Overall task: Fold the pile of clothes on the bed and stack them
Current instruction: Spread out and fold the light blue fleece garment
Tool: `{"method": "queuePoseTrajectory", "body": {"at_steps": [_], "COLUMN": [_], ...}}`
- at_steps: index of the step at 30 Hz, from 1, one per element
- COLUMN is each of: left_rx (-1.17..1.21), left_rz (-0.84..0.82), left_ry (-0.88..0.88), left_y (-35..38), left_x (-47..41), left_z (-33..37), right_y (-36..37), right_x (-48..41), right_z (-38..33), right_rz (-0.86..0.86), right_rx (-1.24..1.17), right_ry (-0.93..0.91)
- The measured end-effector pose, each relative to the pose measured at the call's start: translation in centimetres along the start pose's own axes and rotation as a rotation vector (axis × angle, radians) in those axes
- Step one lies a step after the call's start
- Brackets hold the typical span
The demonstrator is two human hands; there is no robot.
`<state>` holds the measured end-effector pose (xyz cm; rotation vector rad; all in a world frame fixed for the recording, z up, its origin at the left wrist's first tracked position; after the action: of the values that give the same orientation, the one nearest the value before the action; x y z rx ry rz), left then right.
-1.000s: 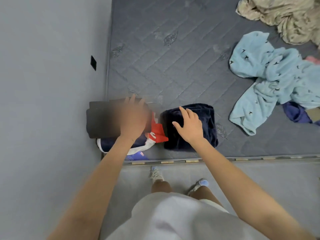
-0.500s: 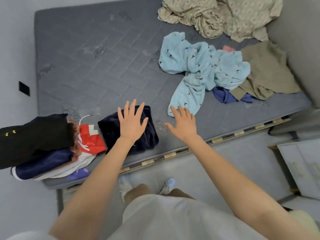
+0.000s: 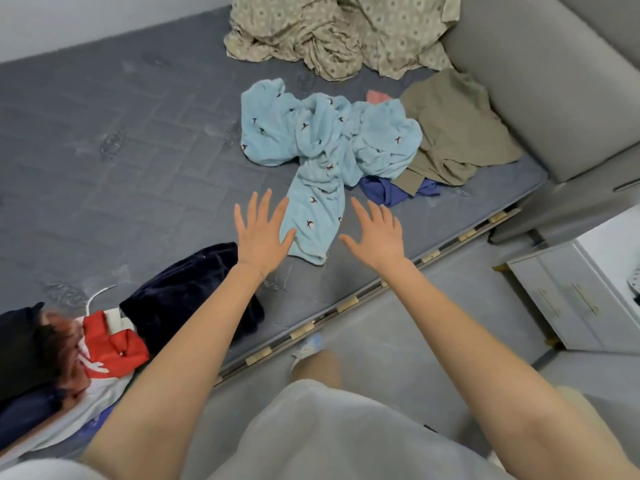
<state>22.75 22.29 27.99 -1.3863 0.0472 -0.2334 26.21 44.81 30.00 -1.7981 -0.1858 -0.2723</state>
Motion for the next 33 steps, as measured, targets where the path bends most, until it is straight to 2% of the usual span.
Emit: {"method": "queuePoseTrajectory", "body": {"at_steps": [9,16,20,26,33], "left_rx": [-0.001,-0.096,-0.090,-0.058,0.055], "left_rz": [-0.063,-0.098,-0.087,-0.073,-0.104], "left_ry": [0.012,0.144,0.123,-0.030,-0.258], "left_y": [0.9,0.0,-0.5,0.3,4.6], "left_x": [-9.6,-16.6,-20.5,-25.4,-29.5], "left_z": [2.1,6.0,8.2,11.1,13.4], "right_y": [-2.6,-5.6,-7.0,-9.5,-8.7], "right_x": [-7.1,-11.3,-14.9,-21.8,-30.6], "right_z": [5.2,10.0,12.9,16.1,18.1], "right_rz": [-0.014,0.025,0.041,0.001,-0.097], "right_rx": [0.010,-0.076,-0.065,-0.023,0.010], "right_ry": [0.070,0.176,0.161,0.023,-0.152]}}
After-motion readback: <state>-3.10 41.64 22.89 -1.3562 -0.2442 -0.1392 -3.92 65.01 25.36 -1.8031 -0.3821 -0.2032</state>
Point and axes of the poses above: each hand's wrist, its own x-axis away from the middle knuckle, its own y-axis out of the palm, z = x × y, the point moved 1 cm from there along -x, towards the middle knuckle, and after that the axes turned 5 degrees about -y, right-handed, at the moved point
